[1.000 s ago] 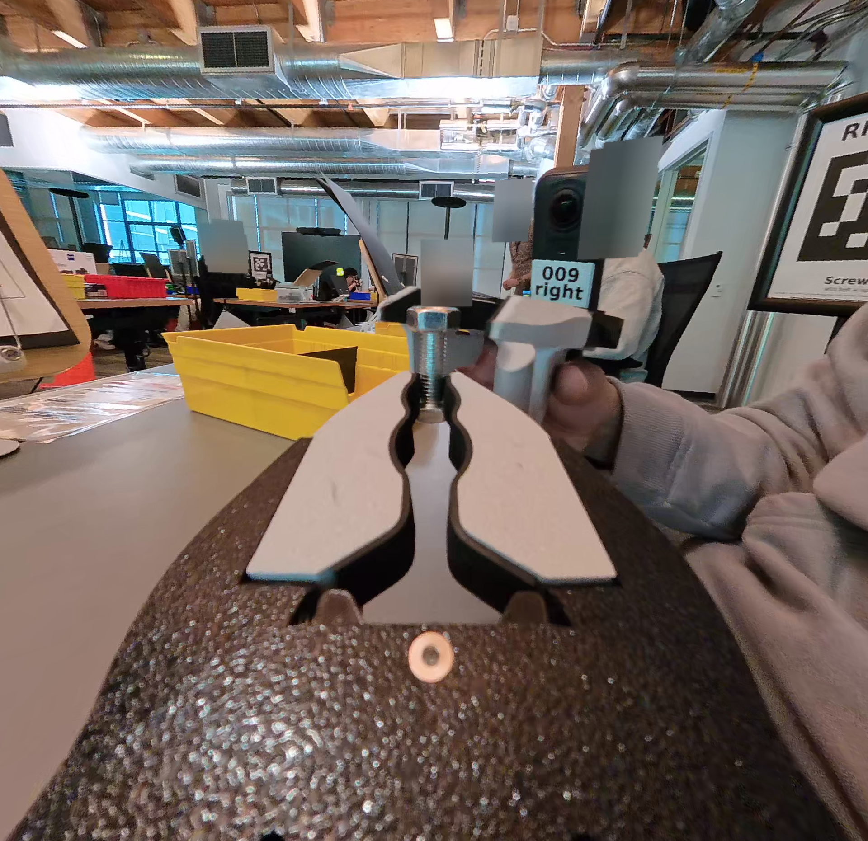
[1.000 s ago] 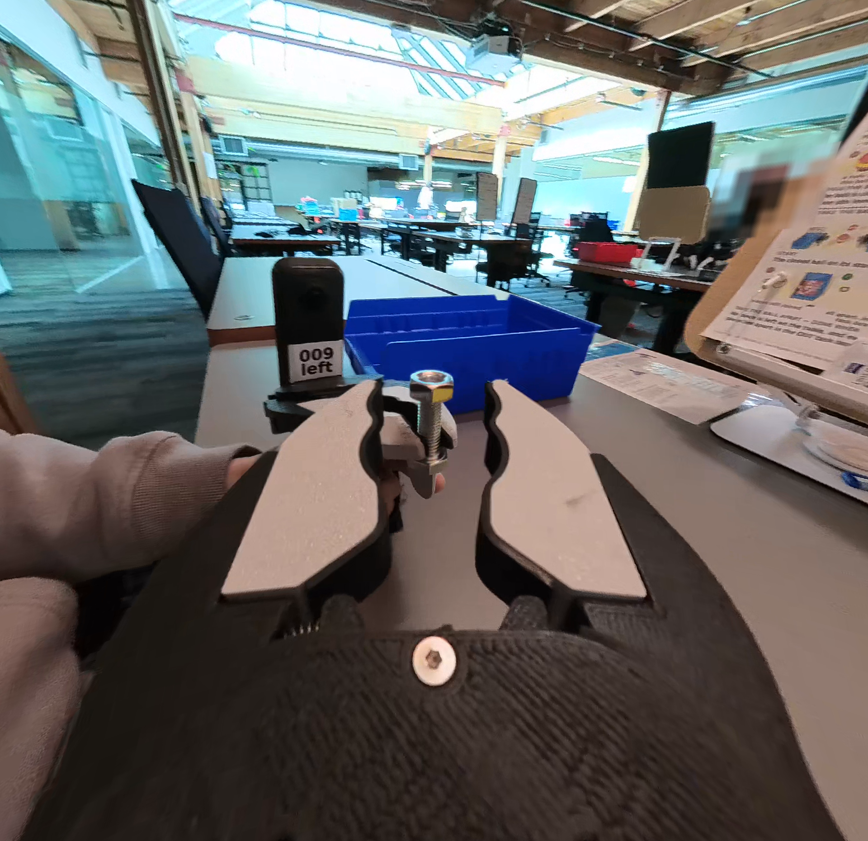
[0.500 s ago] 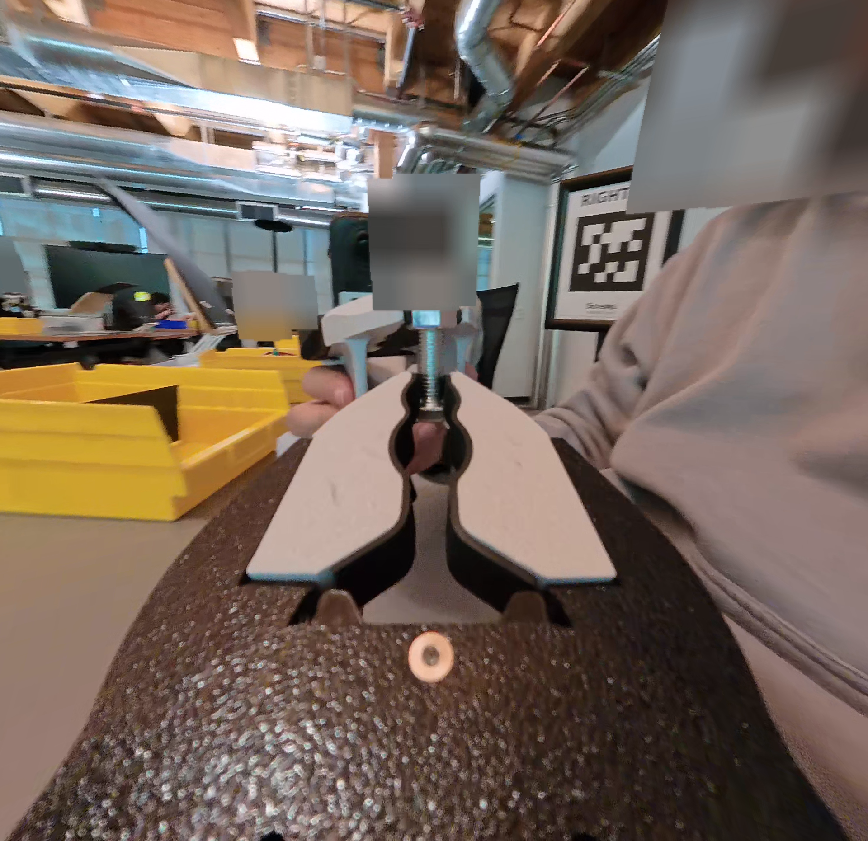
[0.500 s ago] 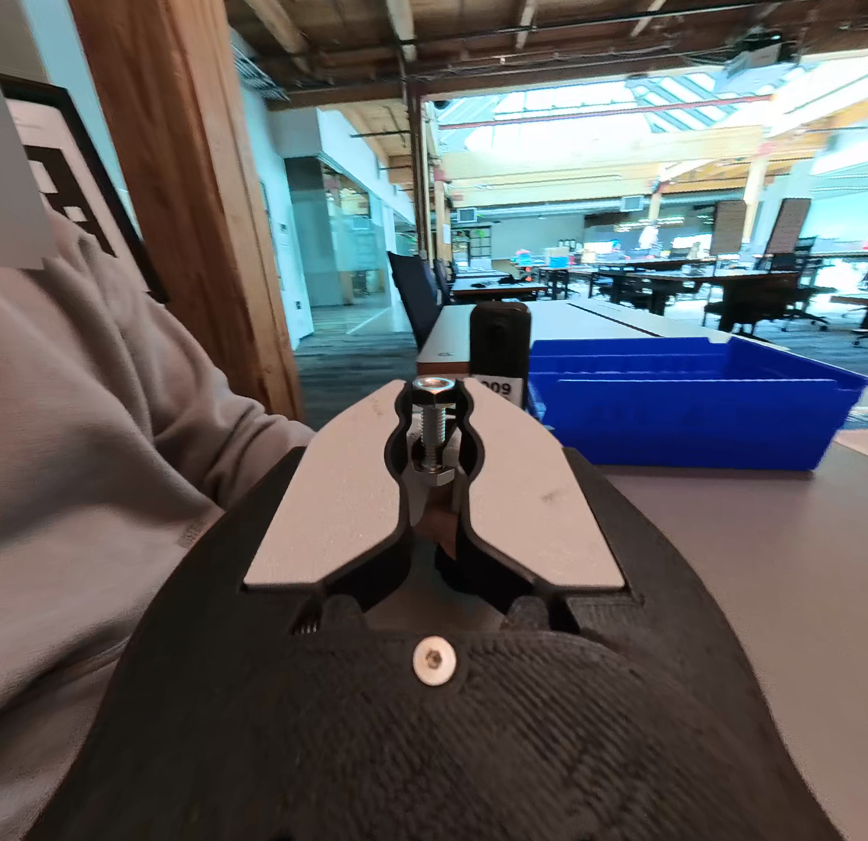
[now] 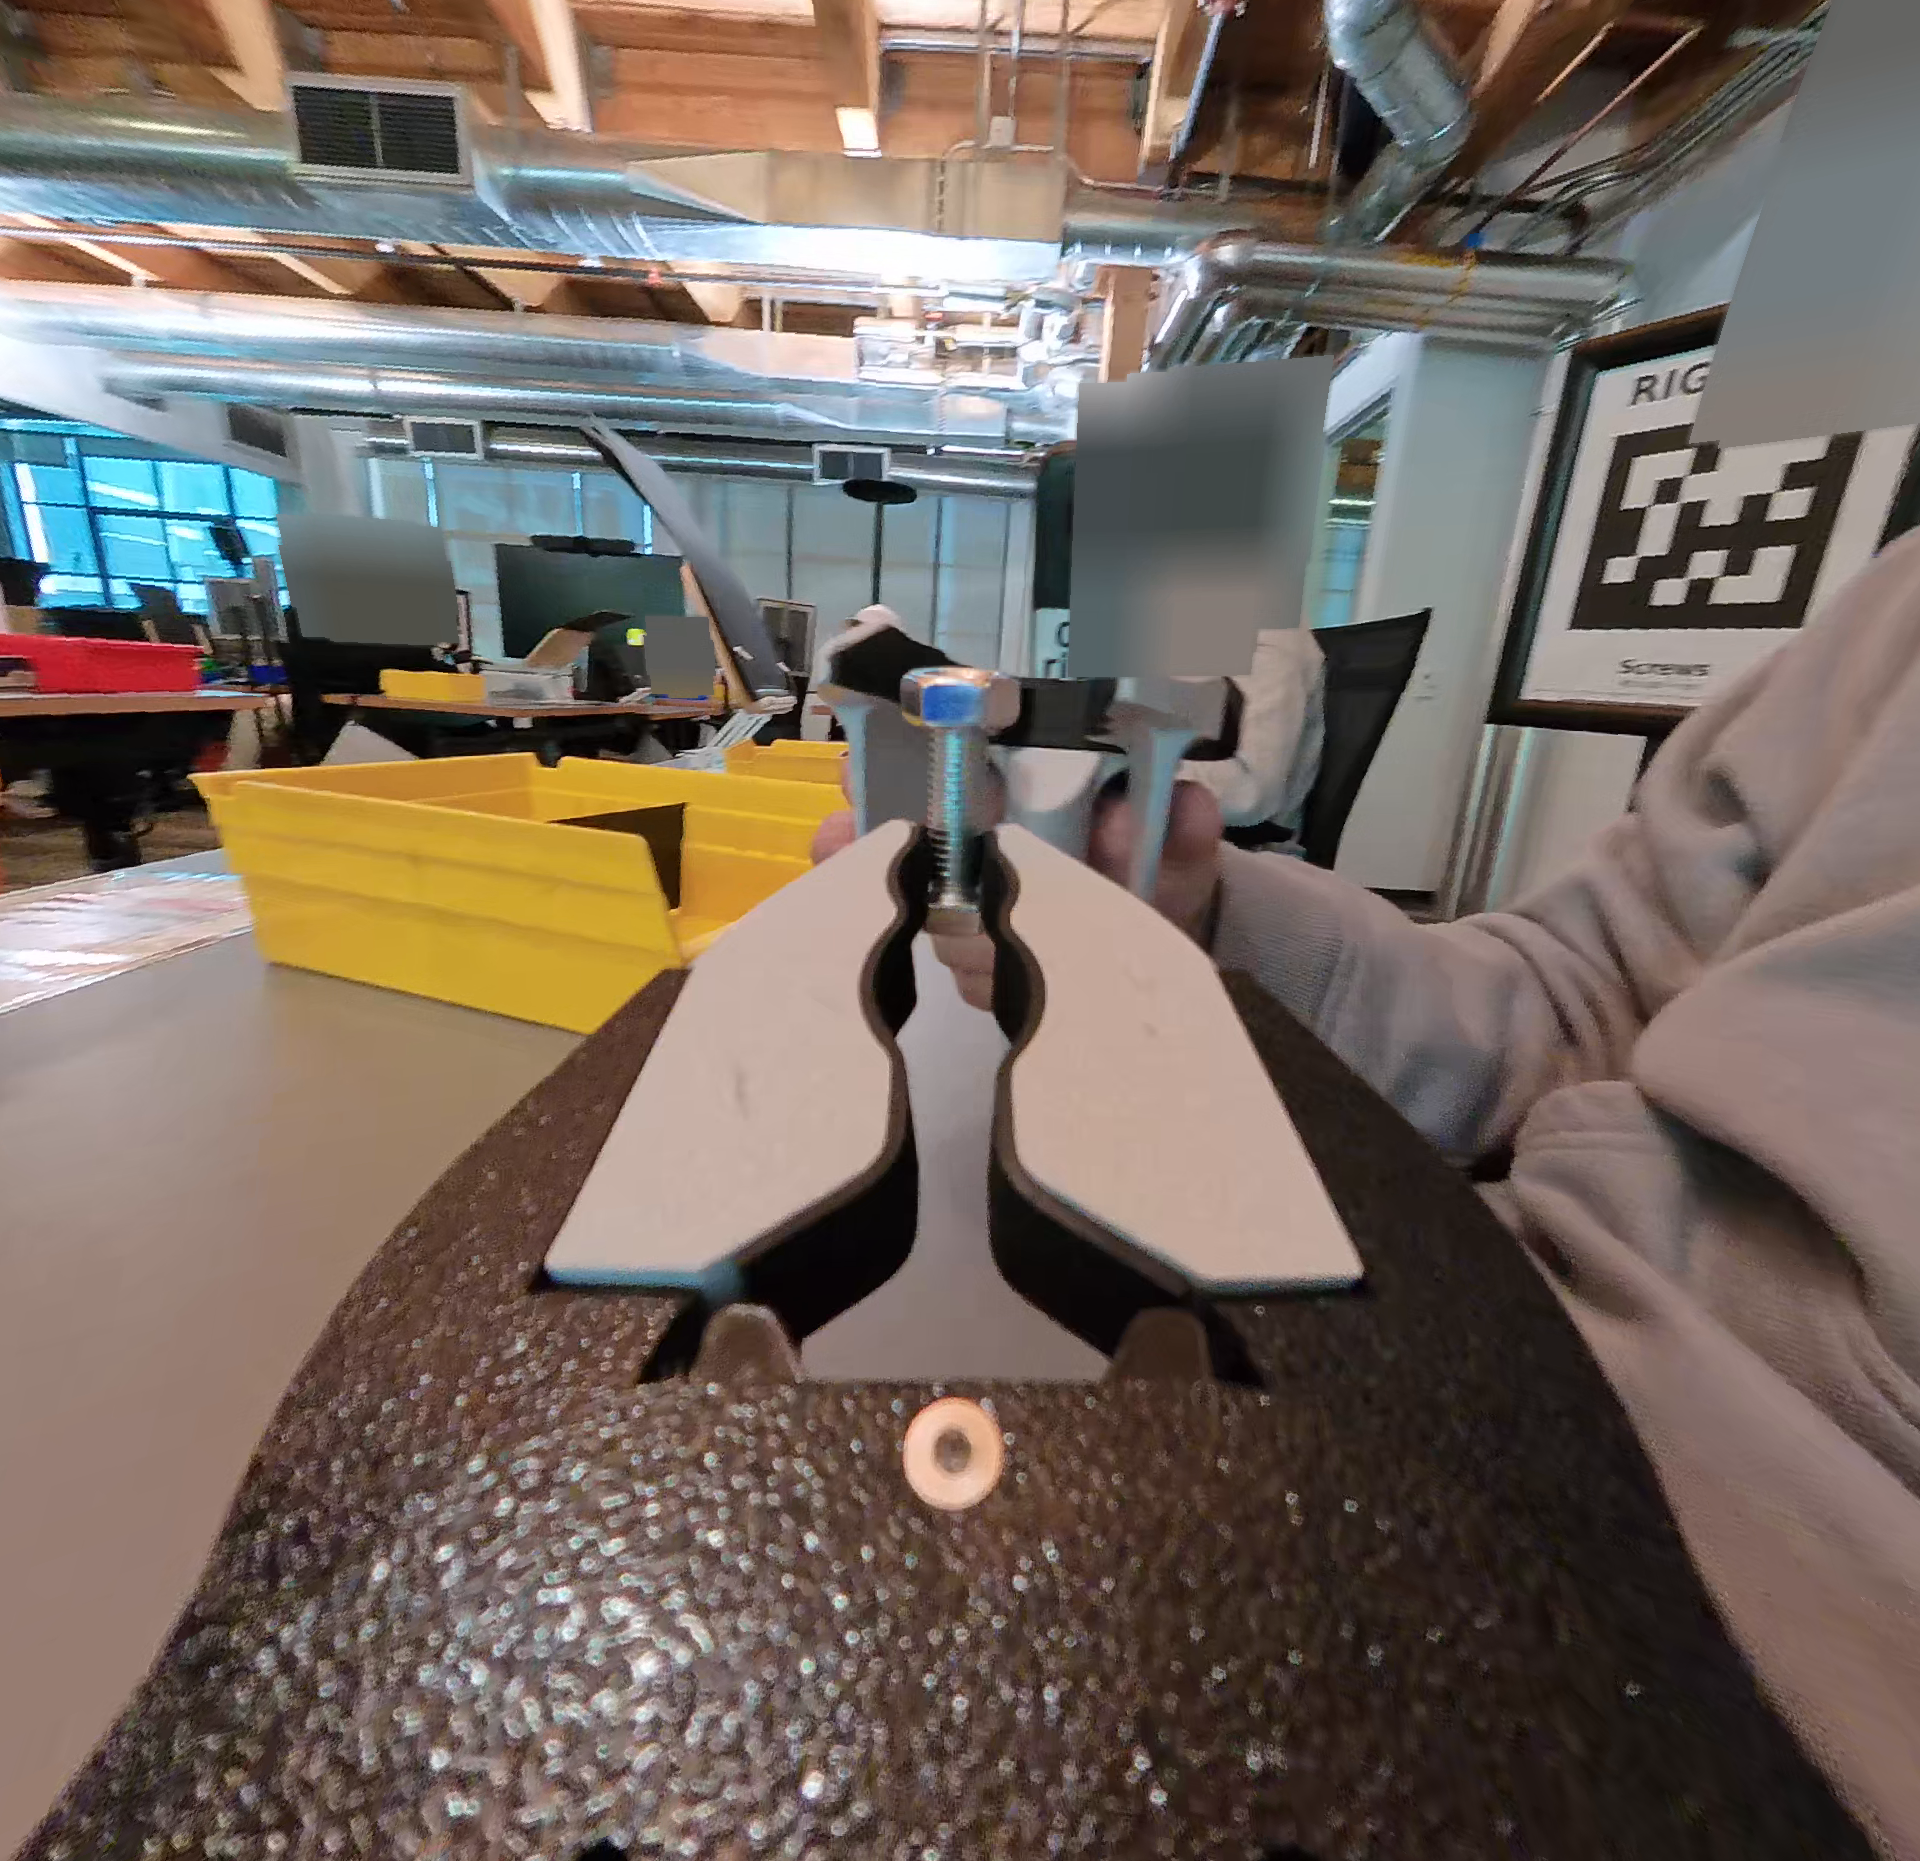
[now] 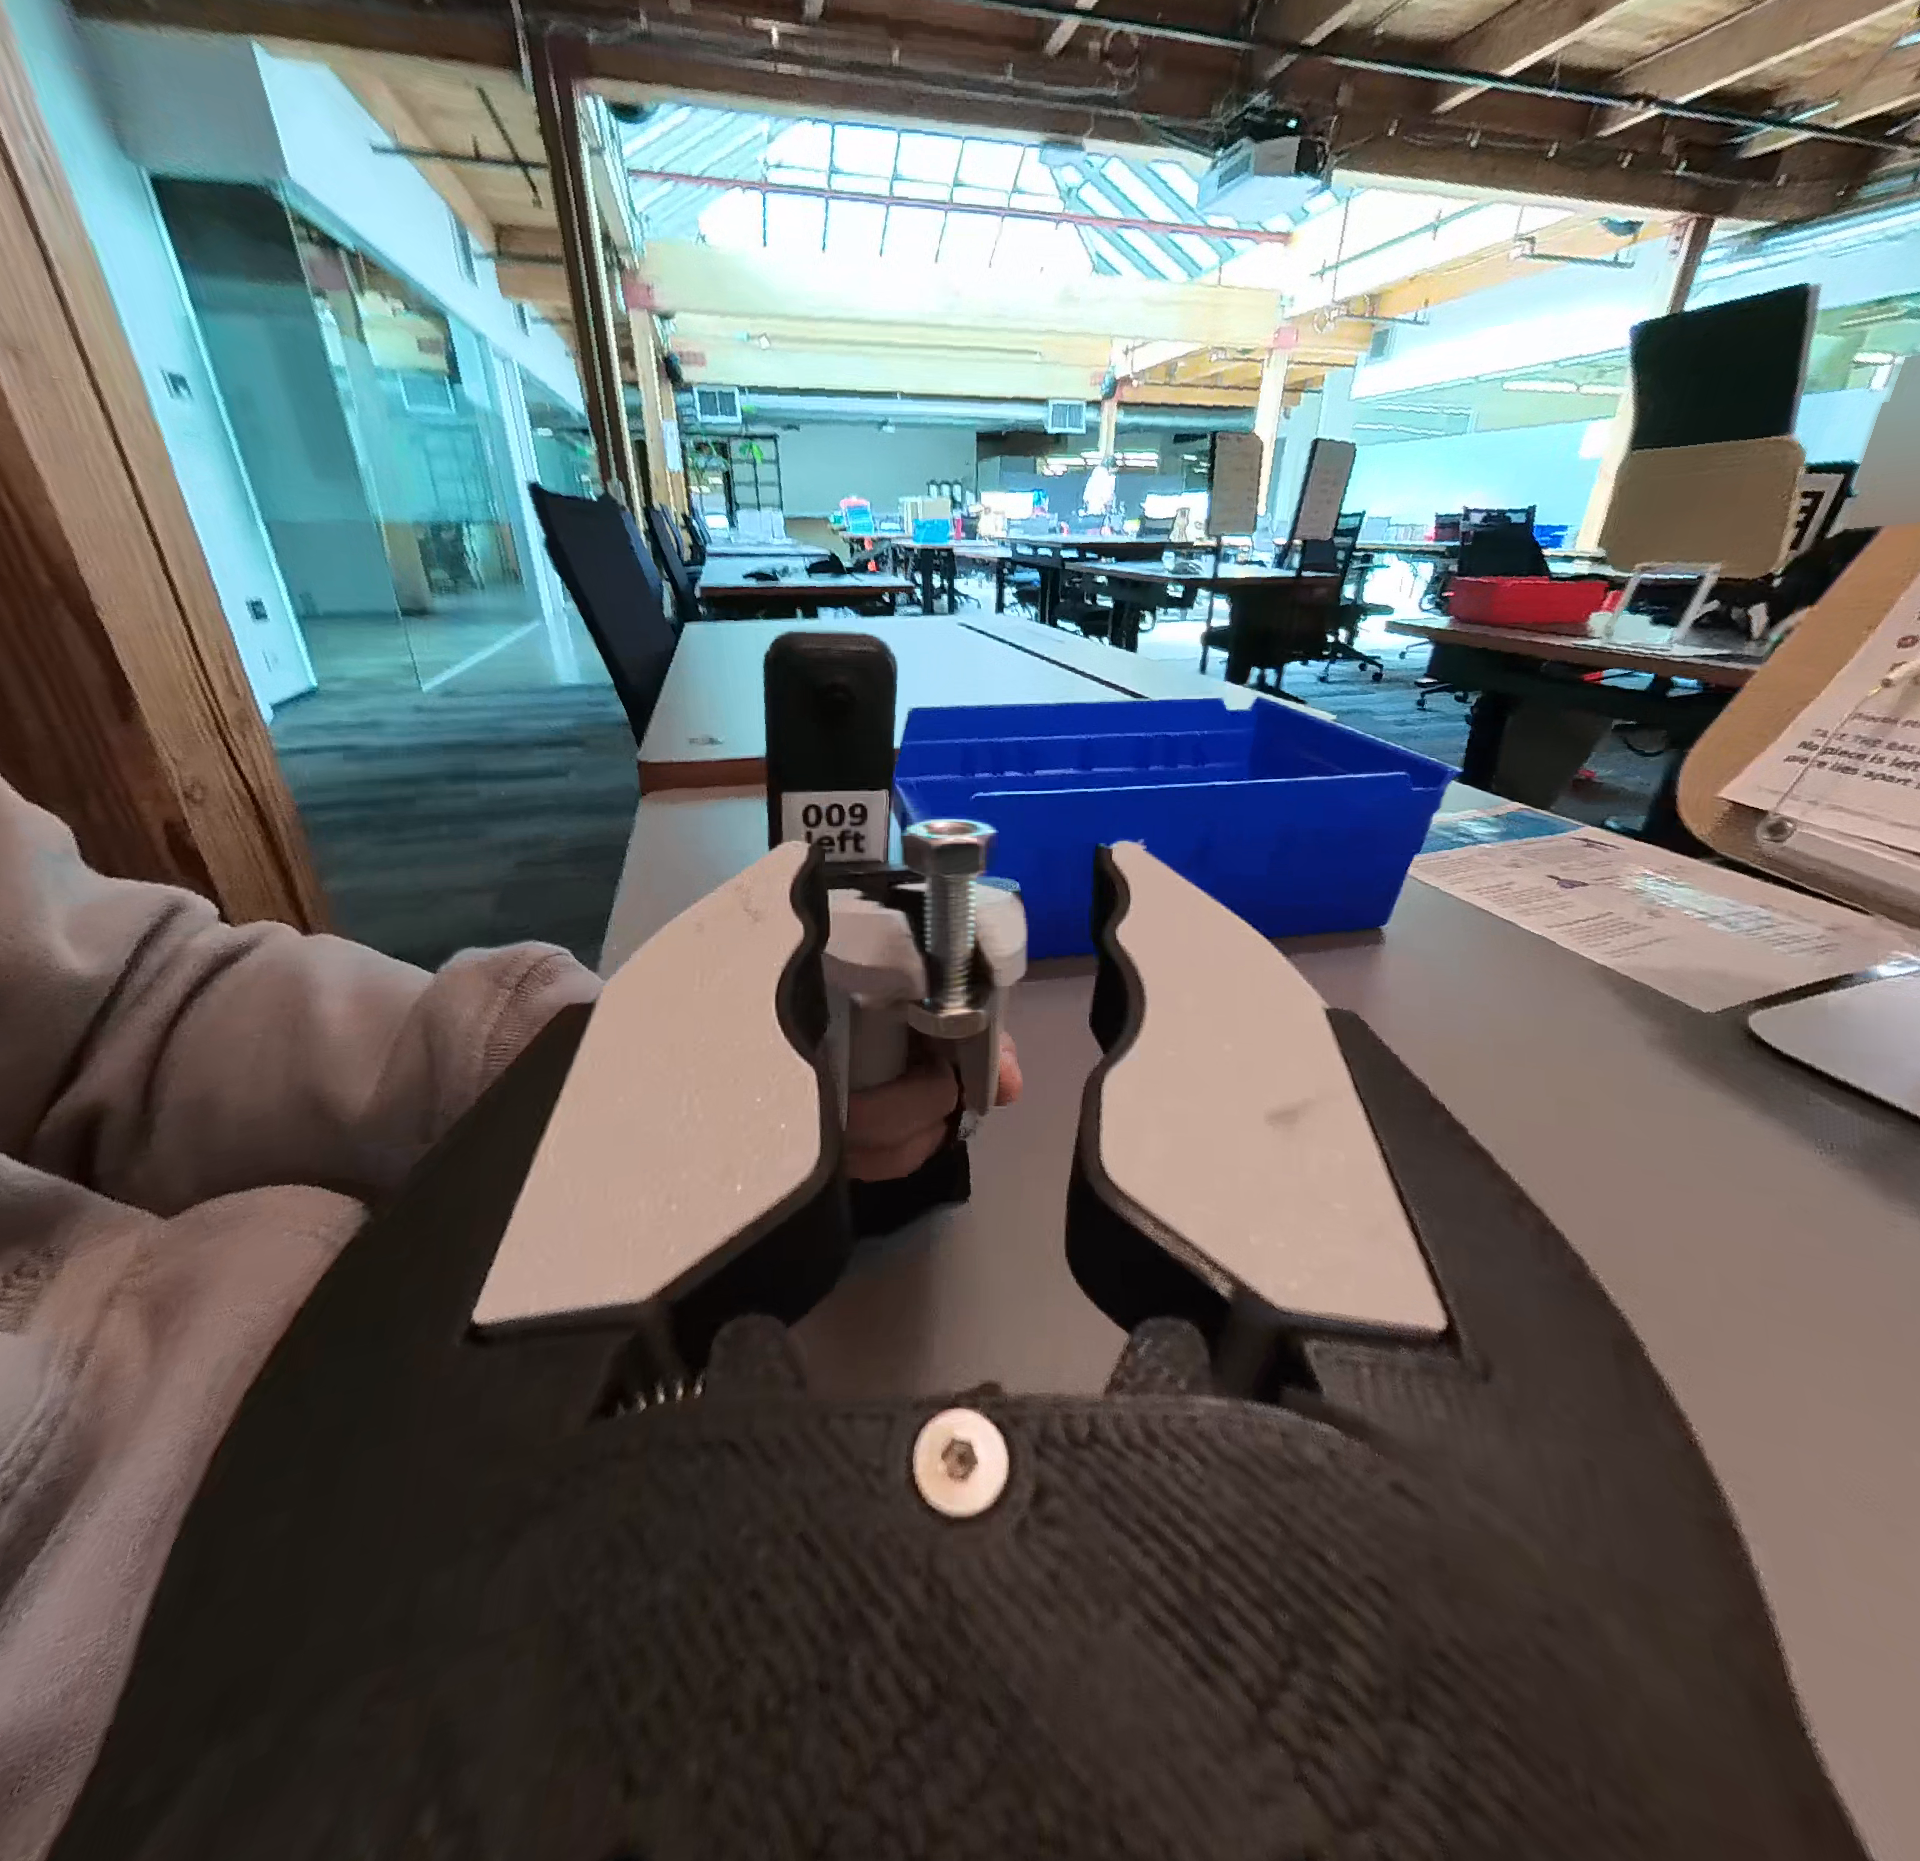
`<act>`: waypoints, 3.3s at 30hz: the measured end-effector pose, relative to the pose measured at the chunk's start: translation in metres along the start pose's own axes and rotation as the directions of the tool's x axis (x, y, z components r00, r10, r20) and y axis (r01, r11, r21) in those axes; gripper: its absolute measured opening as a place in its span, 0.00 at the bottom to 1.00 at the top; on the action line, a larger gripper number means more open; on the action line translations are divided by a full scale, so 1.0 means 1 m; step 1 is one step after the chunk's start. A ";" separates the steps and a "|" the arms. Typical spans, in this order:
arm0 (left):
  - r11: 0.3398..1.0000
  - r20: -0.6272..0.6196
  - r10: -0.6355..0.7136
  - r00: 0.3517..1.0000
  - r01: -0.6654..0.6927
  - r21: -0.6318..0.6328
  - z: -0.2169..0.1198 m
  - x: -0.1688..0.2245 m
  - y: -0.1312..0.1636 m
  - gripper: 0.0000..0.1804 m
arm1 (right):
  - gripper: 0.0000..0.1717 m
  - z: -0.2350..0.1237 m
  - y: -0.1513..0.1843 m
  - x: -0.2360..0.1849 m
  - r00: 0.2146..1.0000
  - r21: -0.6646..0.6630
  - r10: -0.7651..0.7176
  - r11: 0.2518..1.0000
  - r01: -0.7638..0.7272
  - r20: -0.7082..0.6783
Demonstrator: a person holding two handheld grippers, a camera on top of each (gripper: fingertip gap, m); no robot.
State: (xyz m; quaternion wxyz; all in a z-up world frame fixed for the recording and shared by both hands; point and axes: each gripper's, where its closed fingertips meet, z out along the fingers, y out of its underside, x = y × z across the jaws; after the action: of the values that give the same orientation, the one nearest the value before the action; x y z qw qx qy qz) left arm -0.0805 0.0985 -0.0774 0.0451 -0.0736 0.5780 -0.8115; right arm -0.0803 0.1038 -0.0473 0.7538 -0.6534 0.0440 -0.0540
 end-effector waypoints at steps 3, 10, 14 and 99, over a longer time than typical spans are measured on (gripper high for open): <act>1.000 0.042 0.016 0.999 -0.016 -0.012 -0.001 -0.005 0.001 0.05 | 0.25 0.012 0.008 -0.003 0.997 -0.042 -0.055 0.998 0.053 -0.045; 0.998 0.064 0.047 0.997 -0.044 -0.047 0.000 -0.007 0.005 0.05 | 0.10 0.017 0.012 0.004 0.985 -0.075 -0.113 0.992 0.104 -0.130; 0.999 -0.001 0.039 0.999 -0.039 -0.026 0.002 0.002 0.003 0.05 | 0.10 0.013 0.008 -0.005 0.997 -0.054 -0.078 0.996 0.076 -0.017; 0.998 0.169 0.065 0.984 -0.062 -0.025 0.000 -0.020 0.003 0.17 | 0.05 -0.139 -0.030 0.196 0.494 -0.766 -0.722 0.623 0.158 -0.485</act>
State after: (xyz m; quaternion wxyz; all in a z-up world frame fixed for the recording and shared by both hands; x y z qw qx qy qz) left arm -0.0605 0.1010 -0.0812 0.1192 -0.1243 0.5823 -0.7946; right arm 0.0945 -0.0642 -0.0369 0.3481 -0.7626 0.1898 -0.5111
